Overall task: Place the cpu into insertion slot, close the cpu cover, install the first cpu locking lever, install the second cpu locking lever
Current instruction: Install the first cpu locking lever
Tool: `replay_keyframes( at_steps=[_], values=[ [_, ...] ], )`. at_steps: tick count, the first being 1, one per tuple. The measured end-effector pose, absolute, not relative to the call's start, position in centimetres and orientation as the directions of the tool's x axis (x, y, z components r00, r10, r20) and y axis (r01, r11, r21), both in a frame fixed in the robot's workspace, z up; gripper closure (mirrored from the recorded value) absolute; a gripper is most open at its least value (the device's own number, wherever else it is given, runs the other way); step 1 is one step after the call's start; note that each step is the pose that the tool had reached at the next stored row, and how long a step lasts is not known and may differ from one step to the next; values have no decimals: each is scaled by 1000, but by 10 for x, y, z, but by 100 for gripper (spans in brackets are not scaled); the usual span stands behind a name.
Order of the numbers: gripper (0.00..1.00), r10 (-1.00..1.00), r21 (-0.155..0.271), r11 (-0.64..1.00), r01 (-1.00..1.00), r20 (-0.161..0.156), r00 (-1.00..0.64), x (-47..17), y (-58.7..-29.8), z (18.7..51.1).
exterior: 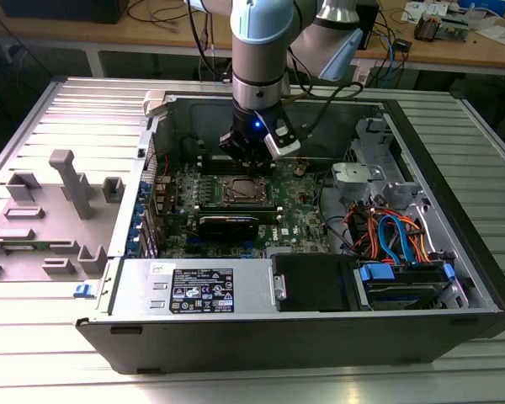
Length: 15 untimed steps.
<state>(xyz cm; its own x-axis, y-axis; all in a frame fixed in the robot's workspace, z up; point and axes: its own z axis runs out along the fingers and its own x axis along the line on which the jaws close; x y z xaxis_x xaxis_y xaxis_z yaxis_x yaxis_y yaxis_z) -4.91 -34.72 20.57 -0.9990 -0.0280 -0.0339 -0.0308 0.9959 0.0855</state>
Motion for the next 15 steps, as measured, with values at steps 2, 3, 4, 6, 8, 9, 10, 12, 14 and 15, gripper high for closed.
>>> replay_keyframes(
  at_steps=[2, 3, 4, 6, 8, 9, 10, 12, 14, 15],
  values=[
    [89, -28, 85, 996, -31, -34, -999, -49, -347, 206],
    [89, -28, 85, 996, -31, -34, -999, -49, -347, 205],
    [89, -28, 85, 996, -31, -34, -999, -49, -347, 205],
    [89, -28, 85, 996, -31, -33, -999, -49, -347, 205],
    [89, -28, 85, 996, -31, -33, -999, -49, -348, 205],
    [89, -28, 85, 996, -31, -33, -999, -49, -348, 205],
    [89, -28, 85, 996, -31, -33, -999, -49, -348, 204],
    [89, -28, 82, 996, -31, -32, -999, -48, -348, 203],
    [89, -28, 80, 996, -31, -32, -999, -48, -348, 202],
    [89, -28, 79, 996, -31, -32, -999, -48, -348, 202]
  ],
)
